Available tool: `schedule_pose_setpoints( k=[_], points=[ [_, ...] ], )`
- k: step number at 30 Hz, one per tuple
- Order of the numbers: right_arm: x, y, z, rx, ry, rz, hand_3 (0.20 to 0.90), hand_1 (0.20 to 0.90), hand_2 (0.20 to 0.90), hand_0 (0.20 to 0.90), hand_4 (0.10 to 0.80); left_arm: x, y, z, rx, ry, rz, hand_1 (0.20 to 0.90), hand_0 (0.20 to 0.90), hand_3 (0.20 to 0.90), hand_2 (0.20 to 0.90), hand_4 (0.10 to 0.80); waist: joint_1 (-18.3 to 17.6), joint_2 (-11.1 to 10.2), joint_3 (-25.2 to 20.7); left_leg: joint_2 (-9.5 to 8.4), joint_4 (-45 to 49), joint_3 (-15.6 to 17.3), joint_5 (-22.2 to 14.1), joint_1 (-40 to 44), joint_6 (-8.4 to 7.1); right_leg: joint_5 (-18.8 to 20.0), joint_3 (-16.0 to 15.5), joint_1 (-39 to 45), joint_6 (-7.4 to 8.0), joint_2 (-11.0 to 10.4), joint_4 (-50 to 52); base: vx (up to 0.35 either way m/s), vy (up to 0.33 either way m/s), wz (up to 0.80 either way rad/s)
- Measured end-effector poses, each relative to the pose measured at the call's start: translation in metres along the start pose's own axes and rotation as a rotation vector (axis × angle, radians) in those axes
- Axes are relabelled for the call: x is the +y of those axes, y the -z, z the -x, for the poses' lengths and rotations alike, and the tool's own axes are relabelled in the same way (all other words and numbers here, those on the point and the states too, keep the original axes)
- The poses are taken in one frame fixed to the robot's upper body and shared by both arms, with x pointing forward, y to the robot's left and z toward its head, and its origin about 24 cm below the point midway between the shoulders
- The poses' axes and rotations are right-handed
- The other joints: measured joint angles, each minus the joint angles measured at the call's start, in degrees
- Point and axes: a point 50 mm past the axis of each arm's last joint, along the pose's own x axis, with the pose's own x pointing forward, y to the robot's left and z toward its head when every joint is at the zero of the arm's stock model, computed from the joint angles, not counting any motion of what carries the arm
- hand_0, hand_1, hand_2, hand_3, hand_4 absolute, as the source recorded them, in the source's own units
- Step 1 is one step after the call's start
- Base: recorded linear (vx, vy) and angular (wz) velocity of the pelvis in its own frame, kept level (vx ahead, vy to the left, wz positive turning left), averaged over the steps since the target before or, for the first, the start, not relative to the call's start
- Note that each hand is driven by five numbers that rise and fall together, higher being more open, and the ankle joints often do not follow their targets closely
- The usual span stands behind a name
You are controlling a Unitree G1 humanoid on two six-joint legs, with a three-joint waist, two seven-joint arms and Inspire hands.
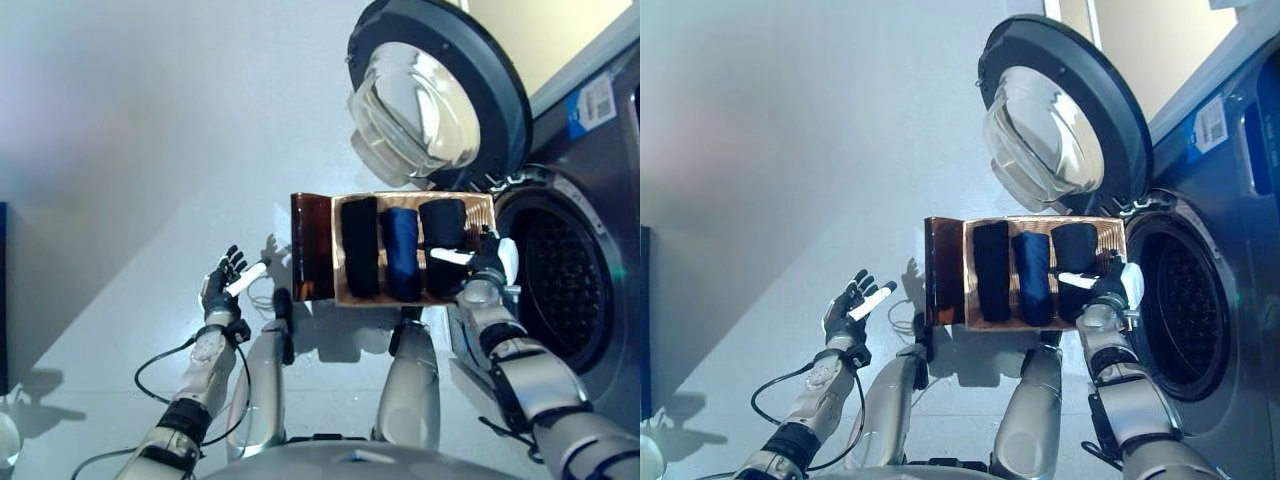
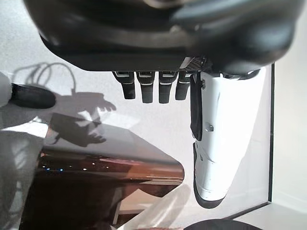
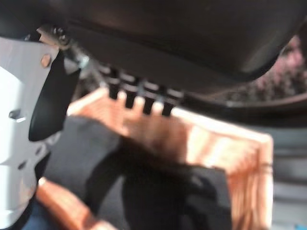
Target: Pick up the clothes and place them into the washing machine
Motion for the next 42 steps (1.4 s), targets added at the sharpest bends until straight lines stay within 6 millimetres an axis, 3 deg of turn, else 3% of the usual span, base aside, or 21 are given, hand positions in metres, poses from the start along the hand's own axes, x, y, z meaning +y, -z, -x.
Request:
schedule_pose_setpoints(
  k=[11,26,31,32,33,35,36,42],
  points=[
    [0.001,0.008,0.001,0.041,0.002,0.052,0.9,0.9,0.9,0.9,0.8,-0.005,-0.003,0.0,-0.012,0.015,0.017,0.9,0.9,0.9,0.9,0.8,0.4,0.2,0.2,-0.19,3.8,-0.6,-0.9,-5.0,0.11,-0.7,0.7,-4.8,-0.3,-0.4,3.6,0.008,0.014,0.03],
    [0.003,-0.006,-0.003,0.056,0.024,0.051,0.9,0.9,0.9,0.9,0.8,-0.013,-0.007,0.003,-0.035,0.058,0.024,0.9,0.9,0.9,0.9,0.8,2.7,0.9,0.1,-1.23,5.2,-2.8,-0.7,-8.5,-0.24,-2.1,-1.0,-6.8,-0.43,-1.6,6.0,0.015,0.005,0.08],
    [-0.011,0.005,-0.007,0.134,0.053,0.21,0.9,0.9,0.9,0.9,0.8,-0.022,-0.012,0.008,-0.055,0.136,-0.006,0.9,0.9,0.9,0.9,0.8,5.2,1.3,-0.1,-2.39,7.5,-3.8,-1.3,-10.4,0.07,-3.5,-1.1,-7.9,-0.22,-3.0,8.5,-0.003,0.014,0.16],
    [-0.012,0.006,-0.007,0.135,0.054,0.233,0.845,0.845,0.845,0.845,0.761,-0.021,-0.011,0.008,-0.055,0.138,-0.007,0.9,0.9,0.9,0.9,0.8,5.3,1.5,-0.2,-2.43,7.8,-3.8,-1.4,-10.7,0.07,-3.6,-1.2,-7.9,-0.2,-3.0,8.6,0.01,0.002,0.11],
    [-0.016,0.009,-0.008,0.144,0.054,0.298,0.623,0.623,0.623,0.623,0.602,-0.019,-0.011,0.009,-0.054,0.14,-0.012,0.9,0.9,0.9,0.9,0.8,5.9,1.6,-0.3,-2.63,8.3,-4.1,-1.7,-10.9,0.24,-4.0,-1.2,-7.9,-0.04,-3.2,9.2,0.012,0.001,0.11],
    [-0.023,0.015,-0.009,0.165,0.065,0.349,0.458,0.458,0.458,0.458,0.484,-0.017,-0.008,0.011,-0.045,0.137,-0.014,0.9,0.9,0.9,0.9,0.8,6.4,2.1,-0.7,-3.18,8.6,-4.6,-1.9,-11.2,0.43,-4.5,-1.2,-7.9,0.03,-3.7,9.9,0.014,0.005,0.17],
    [-0.026,0.018,-0.009,0.171,0.066,0.4,0.2,0.2,0.2,0.2,0.3,-0.015,-0.006,0.013,-0.035,0.135,-0.016,0.9,0.9,0.9,0.9,0.8,6.4,2.6,-1.5,-3.29,8.9,-4.9,-2.0,-12.0,0.43,-4.6,-1.3,-8.2,0.12,-3.7,9.8,0.01,0.003,0.19],
    [-0.041,0.022,-0.014,0.184,0.065,0.509,0.2,0.2,0.2,0.2,0.3,-0.004,0.002,0.019,0.003,0.134,-0.04,0.9,0.9,0.9,0.9,0.8,6.7,2.9,-2.5,-3.97,10.3,-5.3,-2.1,-12.9,0.43,-4.9,-1.0,-9.0,0.31,-4.4,10.8,0.005,0.013,0.07]
  ],
)
